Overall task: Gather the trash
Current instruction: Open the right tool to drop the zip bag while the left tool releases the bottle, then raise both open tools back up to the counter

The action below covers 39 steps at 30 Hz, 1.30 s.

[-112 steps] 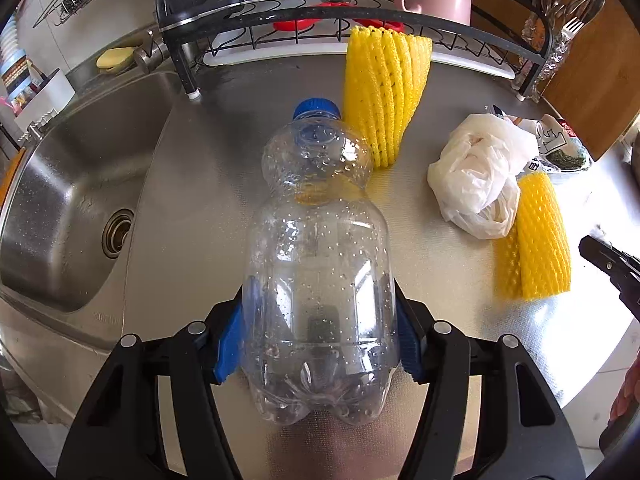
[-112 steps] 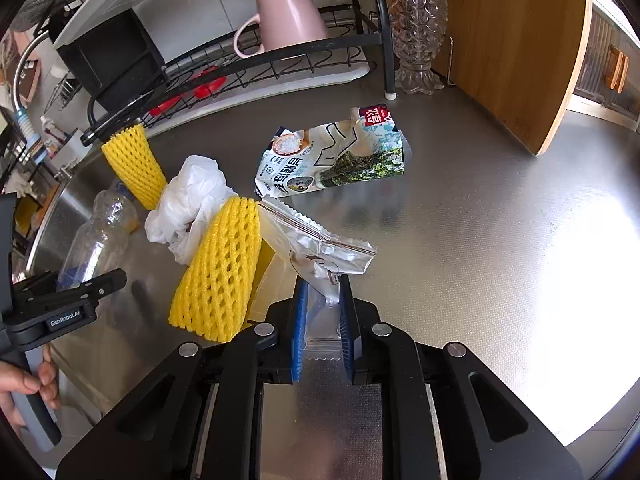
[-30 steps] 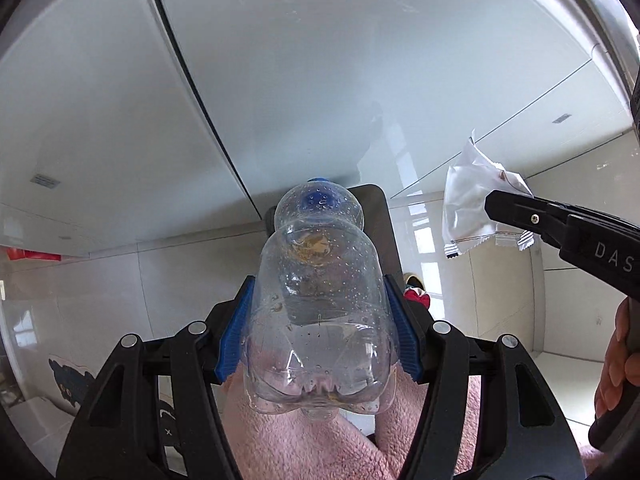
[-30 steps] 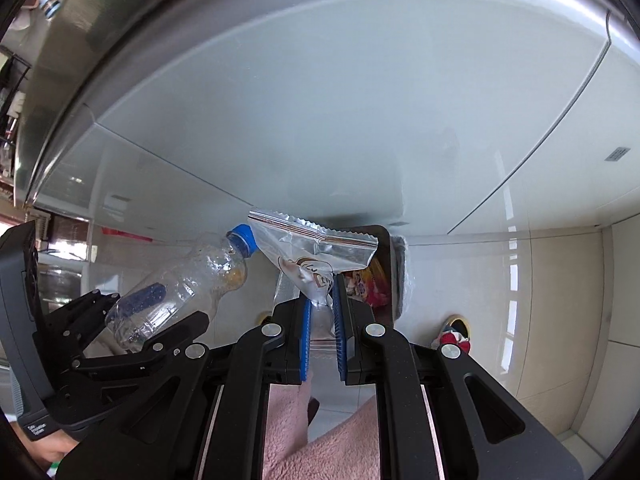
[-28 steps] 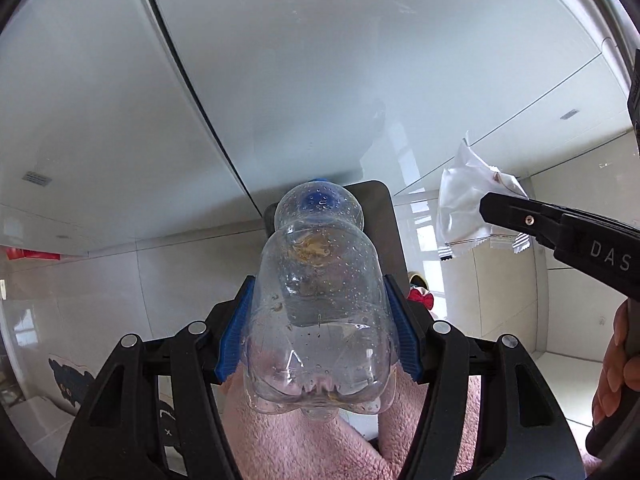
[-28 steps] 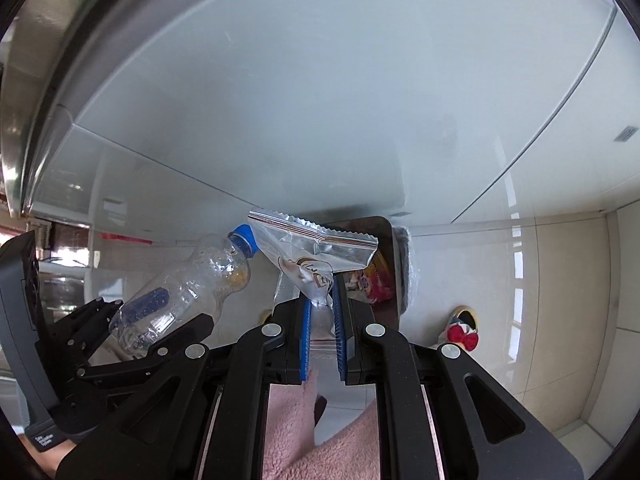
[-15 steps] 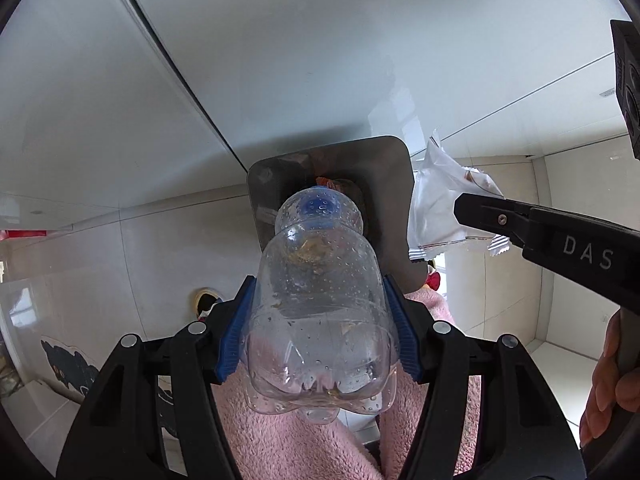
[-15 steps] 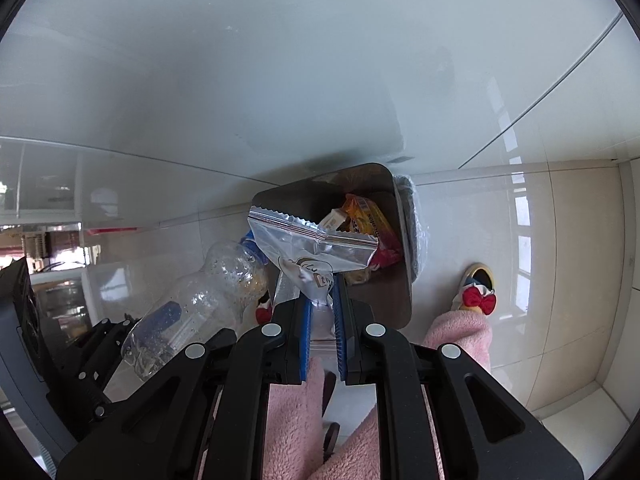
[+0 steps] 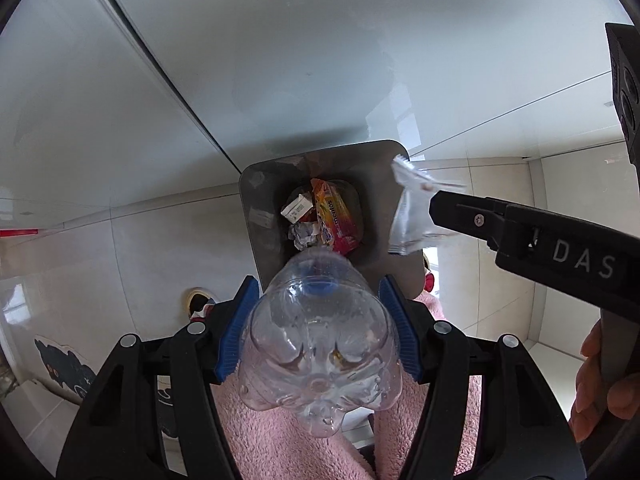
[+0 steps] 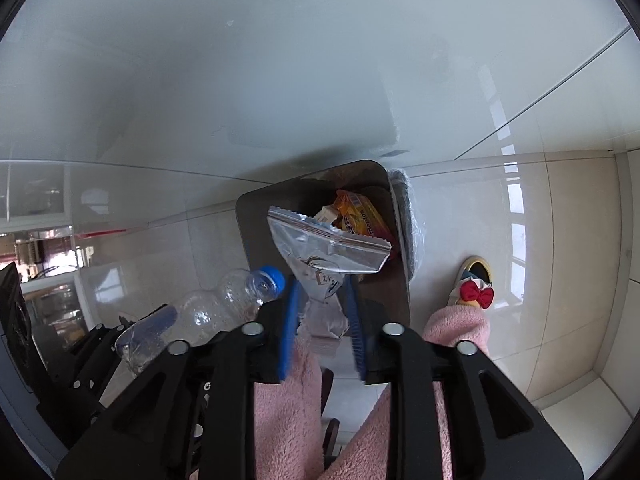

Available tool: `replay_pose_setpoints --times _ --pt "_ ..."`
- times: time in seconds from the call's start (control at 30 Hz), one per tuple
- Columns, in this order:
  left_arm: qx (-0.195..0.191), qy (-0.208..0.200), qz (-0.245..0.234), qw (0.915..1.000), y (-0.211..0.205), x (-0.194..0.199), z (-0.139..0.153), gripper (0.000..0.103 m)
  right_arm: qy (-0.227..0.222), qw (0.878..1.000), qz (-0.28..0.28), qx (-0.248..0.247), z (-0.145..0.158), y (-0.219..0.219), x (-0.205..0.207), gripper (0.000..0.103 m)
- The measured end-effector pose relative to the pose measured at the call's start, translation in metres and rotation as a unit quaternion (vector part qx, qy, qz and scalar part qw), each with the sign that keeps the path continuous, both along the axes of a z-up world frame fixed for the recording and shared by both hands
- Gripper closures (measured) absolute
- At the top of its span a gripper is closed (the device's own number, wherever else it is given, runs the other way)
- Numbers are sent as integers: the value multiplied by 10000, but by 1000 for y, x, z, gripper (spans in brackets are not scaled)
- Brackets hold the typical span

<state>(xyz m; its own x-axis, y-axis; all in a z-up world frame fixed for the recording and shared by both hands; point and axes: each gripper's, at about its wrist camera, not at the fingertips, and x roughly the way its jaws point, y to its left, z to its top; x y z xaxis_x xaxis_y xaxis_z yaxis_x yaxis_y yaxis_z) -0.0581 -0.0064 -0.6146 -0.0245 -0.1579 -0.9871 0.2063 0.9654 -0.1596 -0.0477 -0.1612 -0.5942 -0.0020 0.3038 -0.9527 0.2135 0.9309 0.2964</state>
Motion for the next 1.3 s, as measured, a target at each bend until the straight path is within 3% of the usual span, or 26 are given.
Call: replay_pose_setpoints --times 0.03,0.07,0.17,0.3,0.4,0.73,1.0,1.3 --pt "-2 9 -2 10000 0 0 0 44 -30 10000 -25 -9 1 -1 1 45" --pt "-5 14 -4 10000 1 0 1 43 -35 10000 -41 -4 1 -1 2 45" --pt "7 -54 -22 10000 2 1 3 27 -58 10000 -67 -17 3 -3 5 43" --pt "12 -140 -30 9999 4 2 13 11 -119 9998 -134 -109 7 -8 7 23" --pt "16 -178 -33 9998 4 2 20 8 -164 9996 -178 -154 14 -9 8 6" --pt "10 -434 -138 9990 10 3 67 8 -337 9992 -154 -161 50 -20 5 3" --pt "-237 -1077 -192 9937 16 -1 160 8 -918 9956 63 -164 132 -33 -8 3" --pt "-535 -1734 -55 9834 31 14 263 8 -2260 9738 65 -245 262 -51 -18 3"
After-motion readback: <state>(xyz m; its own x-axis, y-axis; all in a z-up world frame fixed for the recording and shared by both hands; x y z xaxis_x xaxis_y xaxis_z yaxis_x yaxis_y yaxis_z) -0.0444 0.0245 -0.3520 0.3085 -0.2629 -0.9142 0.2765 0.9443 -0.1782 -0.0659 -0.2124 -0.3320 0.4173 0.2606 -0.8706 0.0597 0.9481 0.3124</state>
